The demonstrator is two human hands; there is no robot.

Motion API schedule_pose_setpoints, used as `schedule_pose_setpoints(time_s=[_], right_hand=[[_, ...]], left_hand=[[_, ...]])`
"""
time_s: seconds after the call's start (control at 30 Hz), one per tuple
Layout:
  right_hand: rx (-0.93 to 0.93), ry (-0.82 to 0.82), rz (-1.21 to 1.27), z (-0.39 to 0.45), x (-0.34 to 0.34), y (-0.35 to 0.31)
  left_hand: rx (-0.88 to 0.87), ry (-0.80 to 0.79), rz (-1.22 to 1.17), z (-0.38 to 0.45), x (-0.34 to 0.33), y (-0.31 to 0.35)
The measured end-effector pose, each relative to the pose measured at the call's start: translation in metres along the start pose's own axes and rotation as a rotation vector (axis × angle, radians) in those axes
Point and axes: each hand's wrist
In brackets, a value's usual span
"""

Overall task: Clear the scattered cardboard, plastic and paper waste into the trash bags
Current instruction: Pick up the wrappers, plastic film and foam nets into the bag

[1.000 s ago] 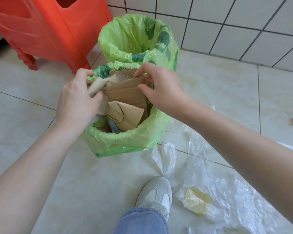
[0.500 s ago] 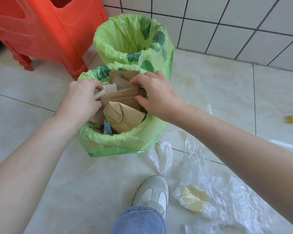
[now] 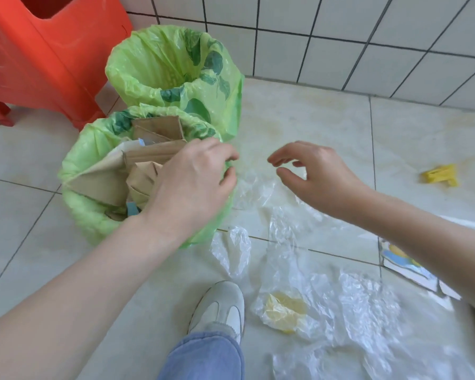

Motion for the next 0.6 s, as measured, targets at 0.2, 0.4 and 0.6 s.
schedule_pose_setpoints(time_s=[0.2, 0.4, 0.6], right_hand=[[-0.257, -0.083, -0.031, -0.068, 0.009, 0.098], [-0.478, -0.161, -0.069, -0.135, 0.011, 0.186], [-0.652, -0.155, -0.089, -0.173, 0.013, 0.252]], left_hand=[[-0.14, -0.226, -0.154, -0.002, -0.073, 0.061], [-0.311, -0.58, -0.173, -0.007, -0.135, 0.112], [-0.402, -0.879, -0.159, 0.007, -0.187, 0.15]])
Point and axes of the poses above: each hand's wrist, its own z-axis towards the middle knuckle, its own x-axis out of the back of the hand, y = z × x, and after that the axes turned 15 degrees about -x, right-handed
